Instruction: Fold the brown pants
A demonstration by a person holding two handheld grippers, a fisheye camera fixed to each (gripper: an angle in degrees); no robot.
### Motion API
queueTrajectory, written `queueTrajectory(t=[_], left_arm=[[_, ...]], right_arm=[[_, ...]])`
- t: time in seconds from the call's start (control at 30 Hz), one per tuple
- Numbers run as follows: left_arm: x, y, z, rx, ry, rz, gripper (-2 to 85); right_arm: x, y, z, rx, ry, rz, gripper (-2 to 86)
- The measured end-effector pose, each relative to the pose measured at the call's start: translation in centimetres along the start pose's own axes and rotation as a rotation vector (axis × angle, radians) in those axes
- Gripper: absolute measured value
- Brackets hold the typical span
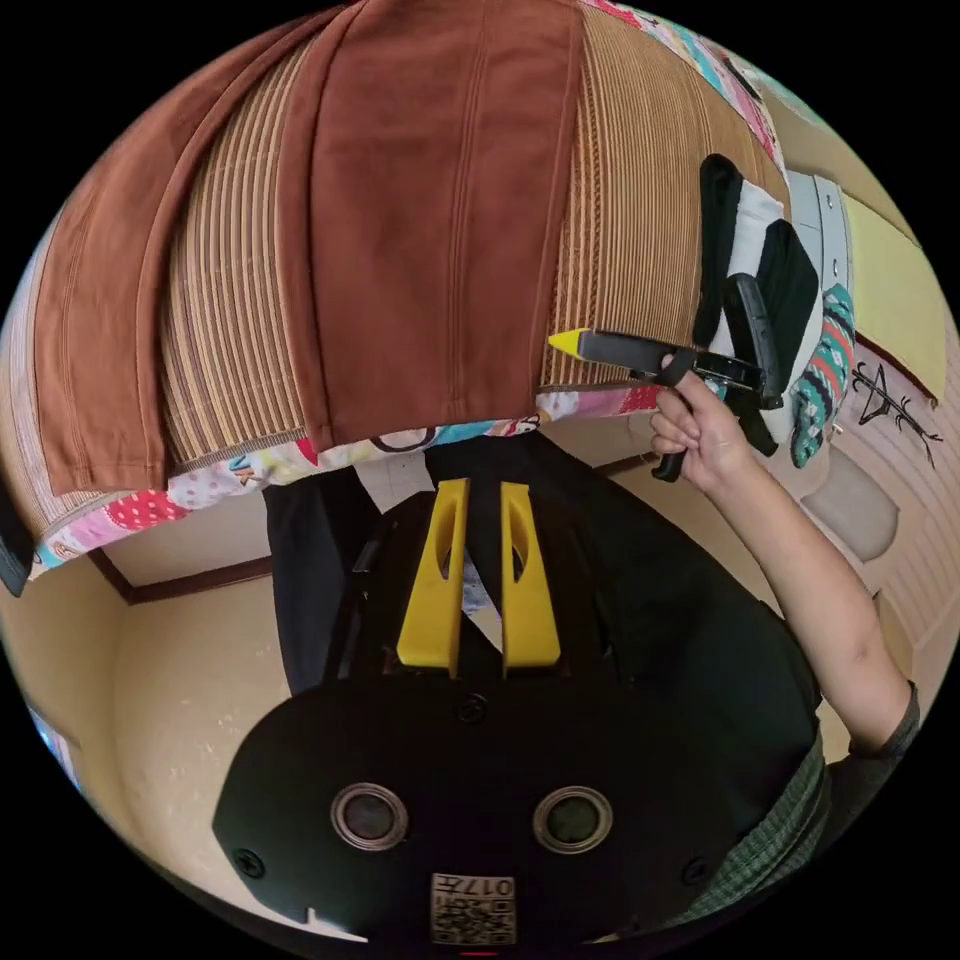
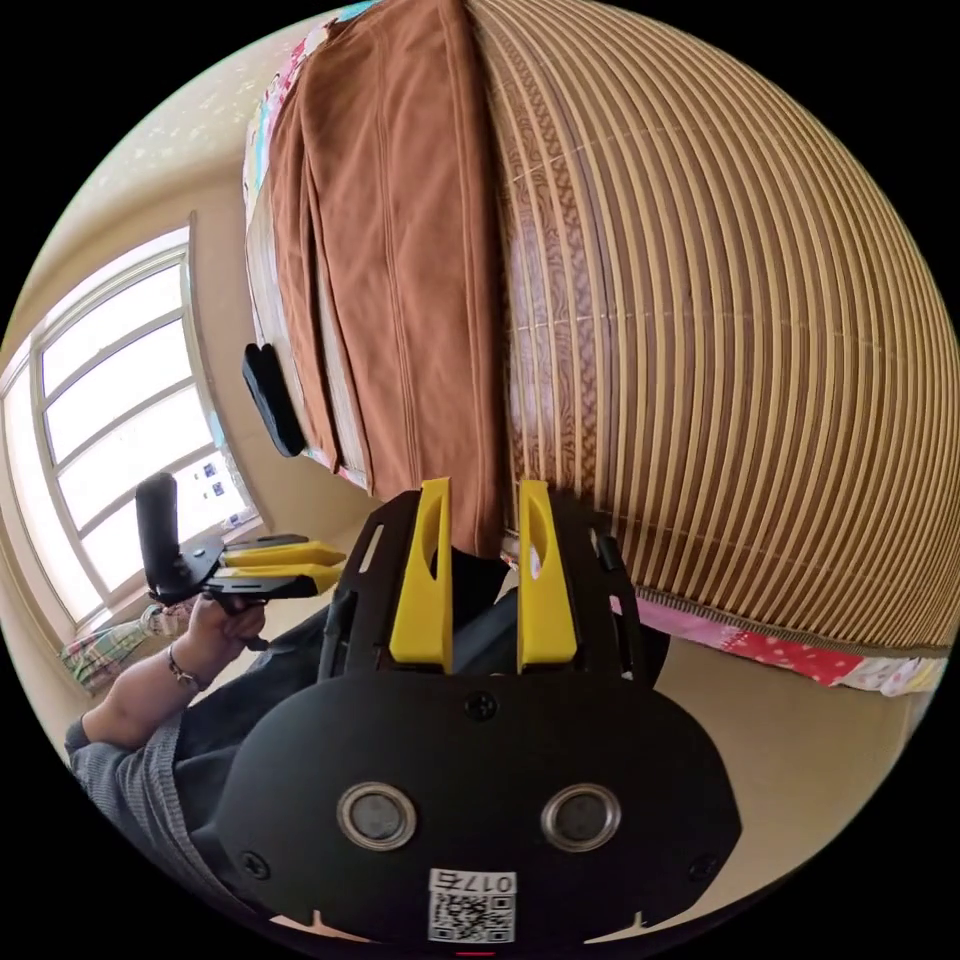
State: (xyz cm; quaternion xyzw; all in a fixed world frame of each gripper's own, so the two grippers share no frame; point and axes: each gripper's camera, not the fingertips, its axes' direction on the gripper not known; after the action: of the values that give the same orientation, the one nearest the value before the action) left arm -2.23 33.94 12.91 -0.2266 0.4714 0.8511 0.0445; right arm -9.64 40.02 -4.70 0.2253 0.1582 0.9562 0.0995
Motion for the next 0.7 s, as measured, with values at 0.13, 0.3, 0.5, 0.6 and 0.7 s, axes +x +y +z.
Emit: queueTrajectory(t=[0.13, 0.3, 0.5, 0.6, 0.7], left_arm=[[-3.7, 2.7, 1.1, 0.050, 0.167, -0.185, 6.0], [-7.3, 5.0, 1.9, 0.053, 0.191, -0.305, 6.0], [-8.0, 5.3, 1.9, 0.169, 0.279, -0.425, 7.2], [-5.2, 4.0, 0.3, 0.300, 0.318, -0.413, 11.2], [-0.2, 1.1, -1.7, 0.333, 0.235, -0.277, 13.0]], right_arm=[[3.6, -0.4, 1.5, -0.076, -0.211, 0.002, 9.5], [4.8, 1.4, 5.3, -0.198, -0.190, -0.108, 4.7], [2.9, 4.1, 7.3, -0.242, -0.214, -0.263, 2.6], [1.8, 6.5, 6.1, -0.224, -0.326, -0.338, 2.3], [0.2, 9.1, 5.2, -0.196, -0.355, -0.419, 2.1]])
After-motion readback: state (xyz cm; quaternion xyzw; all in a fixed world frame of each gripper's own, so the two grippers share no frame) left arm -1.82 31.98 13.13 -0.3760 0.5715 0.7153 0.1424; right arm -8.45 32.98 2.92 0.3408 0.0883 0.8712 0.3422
